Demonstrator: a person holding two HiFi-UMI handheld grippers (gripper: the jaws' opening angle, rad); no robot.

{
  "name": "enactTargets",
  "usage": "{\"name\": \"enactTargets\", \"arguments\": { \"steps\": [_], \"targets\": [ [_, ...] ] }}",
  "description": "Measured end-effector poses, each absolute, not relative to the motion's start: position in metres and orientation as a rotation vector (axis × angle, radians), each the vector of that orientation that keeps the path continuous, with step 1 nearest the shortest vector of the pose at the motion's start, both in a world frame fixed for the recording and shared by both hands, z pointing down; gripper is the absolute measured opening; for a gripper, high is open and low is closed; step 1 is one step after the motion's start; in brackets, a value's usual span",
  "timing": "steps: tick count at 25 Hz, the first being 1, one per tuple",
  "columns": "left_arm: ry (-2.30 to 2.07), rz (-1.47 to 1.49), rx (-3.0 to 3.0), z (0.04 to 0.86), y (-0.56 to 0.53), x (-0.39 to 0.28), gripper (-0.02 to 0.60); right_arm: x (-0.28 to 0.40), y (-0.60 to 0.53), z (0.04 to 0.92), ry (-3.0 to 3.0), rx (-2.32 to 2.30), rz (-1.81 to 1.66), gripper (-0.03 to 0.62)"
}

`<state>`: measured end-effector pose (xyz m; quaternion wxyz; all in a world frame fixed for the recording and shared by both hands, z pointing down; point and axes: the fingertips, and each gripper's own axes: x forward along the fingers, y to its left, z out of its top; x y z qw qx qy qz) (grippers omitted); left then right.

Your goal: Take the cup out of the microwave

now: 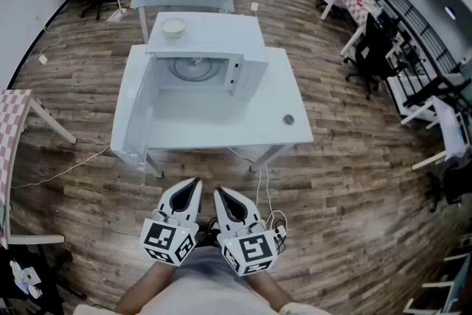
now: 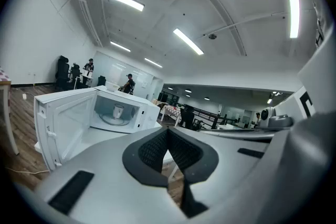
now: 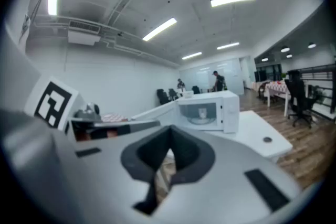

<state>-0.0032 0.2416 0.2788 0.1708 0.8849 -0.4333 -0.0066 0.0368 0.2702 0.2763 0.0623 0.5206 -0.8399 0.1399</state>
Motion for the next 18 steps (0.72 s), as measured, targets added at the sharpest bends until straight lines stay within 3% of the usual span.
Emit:
{"name": "enactTargets", "arguments": {
  "steps": [18],
  "targets": [
    [-1.391,0.061,2.469,0.286,0.212,0.047,0.009,0.100,0.236,0.286,-2.601,1.570,0.440,0.023]
  ]
}}
